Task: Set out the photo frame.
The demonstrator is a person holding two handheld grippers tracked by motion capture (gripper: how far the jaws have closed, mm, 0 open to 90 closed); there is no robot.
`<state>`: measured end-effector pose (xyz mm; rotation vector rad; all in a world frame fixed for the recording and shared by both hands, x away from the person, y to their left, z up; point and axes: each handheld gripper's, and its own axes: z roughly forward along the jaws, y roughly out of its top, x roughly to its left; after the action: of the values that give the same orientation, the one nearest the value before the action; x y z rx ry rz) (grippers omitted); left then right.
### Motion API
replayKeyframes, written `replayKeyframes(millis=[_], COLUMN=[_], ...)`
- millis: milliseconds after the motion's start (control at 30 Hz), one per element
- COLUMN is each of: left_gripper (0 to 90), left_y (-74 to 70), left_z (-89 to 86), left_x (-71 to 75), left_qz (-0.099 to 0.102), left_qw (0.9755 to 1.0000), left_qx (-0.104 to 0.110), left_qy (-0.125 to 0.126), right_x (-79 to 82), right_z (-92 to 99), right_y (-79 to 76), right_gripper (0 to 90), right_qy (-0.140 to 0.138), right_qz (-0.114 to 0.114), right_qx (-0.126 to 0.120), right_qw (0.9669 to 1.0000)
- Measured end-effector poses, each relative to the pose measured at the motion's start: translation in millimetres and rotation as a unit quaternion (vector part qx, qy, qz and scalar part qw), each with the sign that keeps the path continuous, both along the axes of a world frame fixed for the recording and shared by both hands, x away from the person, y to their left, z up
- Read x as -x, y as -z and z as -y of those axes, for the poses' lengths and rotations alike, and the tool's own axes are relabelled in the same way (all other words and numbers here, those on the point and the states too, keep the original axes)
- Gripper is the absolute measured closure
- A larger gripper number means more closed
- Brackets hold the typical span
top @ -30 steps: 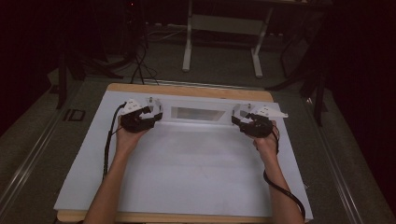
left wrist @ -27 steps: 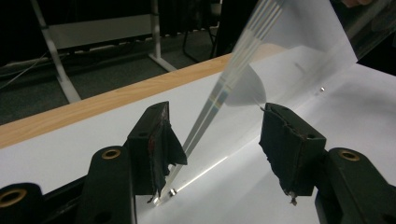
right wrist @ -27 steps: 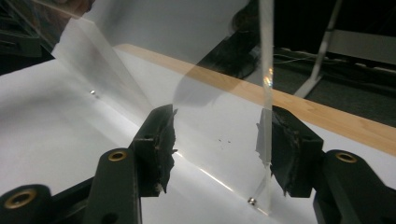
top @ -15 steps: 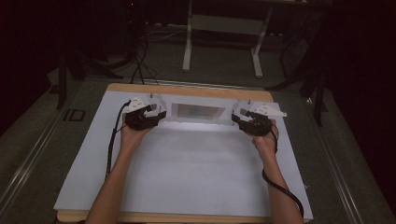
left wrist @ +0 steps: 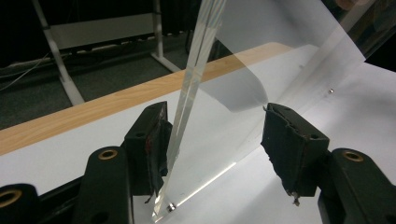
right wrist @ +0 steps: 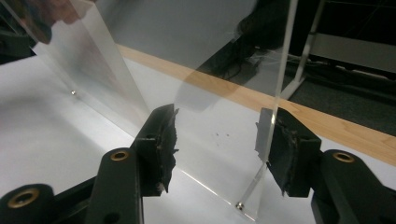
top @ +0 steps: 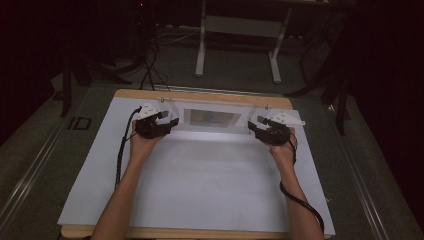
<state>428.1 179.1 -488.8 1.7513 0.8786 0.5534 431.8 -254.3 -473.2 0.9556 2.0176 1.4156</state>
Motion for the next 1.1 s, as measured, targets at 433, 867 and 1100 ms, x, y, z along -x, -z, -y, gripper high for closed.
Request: replayKeyframes(millis=[433, 867, 1100], left_gripper=[40.6, 39.2, 39.4], left_y=[1.3, -0.7, -6.2], left_z=[5.4, 13.9, 20.3], left_x=[-4.0, -8.9, -9.6], left_qz=[0.01, 0.018, 0.015], left_qw=[0.9997, 0.9982, 0.995], left_qx=[-0.019, -0.039, -0.083], left_qy=[-0.014, -0.043, -0.054], right_x=[-6.4, -9.5, -11.8], right_z=[-2.1, -14.0, -15.8], right_y=[16.8, 12.7, 9.5], right_gripper=[51.0, 50.7, 50.6], right_qy=[0.025, 0.053, 0.055], right_qz=[-0.005, 0.004, 0.003], right_qx=[0.038, 0.068, 0.081], right_qw=[0.999, 0.9963, 0.9952])
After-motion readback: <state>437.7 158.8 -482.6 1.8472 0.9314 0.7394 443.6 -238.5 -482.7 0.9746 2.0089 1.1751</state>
